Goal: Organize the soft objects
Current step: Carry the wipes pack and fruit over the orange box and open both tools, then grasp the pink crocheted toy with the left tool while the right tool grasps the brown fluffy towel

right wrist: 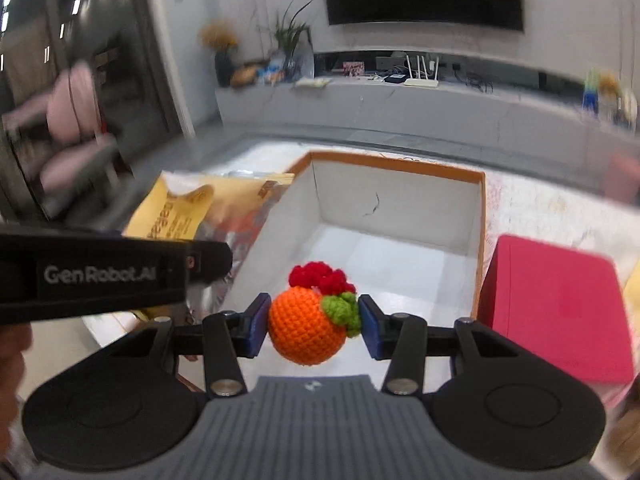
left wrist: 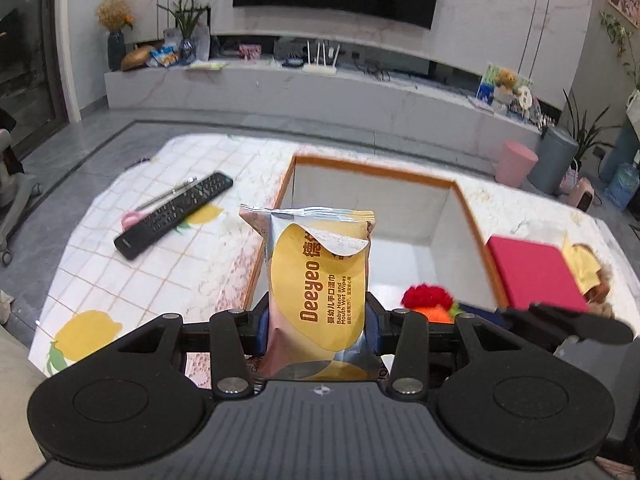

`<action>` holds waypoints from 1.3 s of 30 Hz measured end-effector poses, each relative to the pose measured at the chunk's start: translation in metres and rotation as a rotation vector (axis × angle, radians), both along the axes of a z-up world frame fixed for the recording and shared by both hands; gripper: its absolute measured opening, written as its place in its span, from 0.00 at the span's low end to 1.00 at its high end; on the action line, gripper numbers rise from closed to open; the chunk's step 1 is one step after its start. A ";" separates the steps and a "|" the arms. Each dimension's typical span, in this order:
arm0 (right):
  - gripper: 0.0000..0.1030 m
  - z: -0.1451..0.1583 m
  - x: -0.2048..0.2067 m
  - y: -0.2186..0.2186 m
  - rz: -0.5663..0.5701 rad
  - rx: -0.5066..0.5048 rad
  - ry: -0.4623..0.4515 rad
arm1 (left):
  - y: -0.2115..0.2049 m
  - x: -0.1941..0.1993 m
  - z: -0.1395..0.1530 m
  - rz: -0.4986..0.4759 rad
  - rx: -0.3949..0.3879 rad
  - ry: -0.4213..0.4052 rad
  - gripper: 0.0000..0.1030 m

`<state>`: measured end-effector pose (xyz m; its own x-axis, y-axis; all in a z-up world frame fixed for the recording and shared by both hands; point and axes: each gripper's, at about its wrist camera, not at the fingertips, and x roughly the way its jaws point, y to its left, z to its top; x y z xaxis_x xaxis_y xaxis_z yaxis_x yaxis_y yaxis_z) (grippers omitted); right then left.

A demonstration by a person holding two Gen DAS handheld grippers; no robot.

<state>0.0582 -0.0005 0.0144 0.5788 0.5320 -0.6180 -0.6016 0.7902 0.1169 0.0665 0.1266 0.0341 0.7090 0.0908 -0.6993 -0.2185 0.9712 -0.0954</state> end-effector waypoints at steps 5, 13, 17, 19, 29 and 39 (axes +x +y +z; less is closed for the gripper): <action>0.46 -0.014 0.006 0.008 -0.029 -0.057 0.029 | 0.001 0.006 -0.010 -0.033 -0.017 0.031 0.48; 0.49 -0.015 0.010 -0.014 -0.030 -0.020 0.084 | -0.015 0.005 -0.014 -0.052 0.084 0.056 0.68; 0.50 -0.002 0.005 -0.032 -0.042 0.002 0.041 | -0.033 -0.008 0.007 -0.048 0.168 -0.069 0.90; 0.51 0.012 -0.004 -0.054 -0.079 -0.002 -0.011 | -0.040 -0.008 0.017 -0.060 0.169 -0.077 0.90; 0.55 0.043 0.004 -0.214 -0.535 0.020 -0.101 | -0.115 -0.013 0.060 -0.157 0.269 -0.107 0.90; 0.65 -0.020 0.033 -0.304 -0.798 0.059 0.126 | -0.216 0.002 0.045 -0.350 0.257 -0.073 0.90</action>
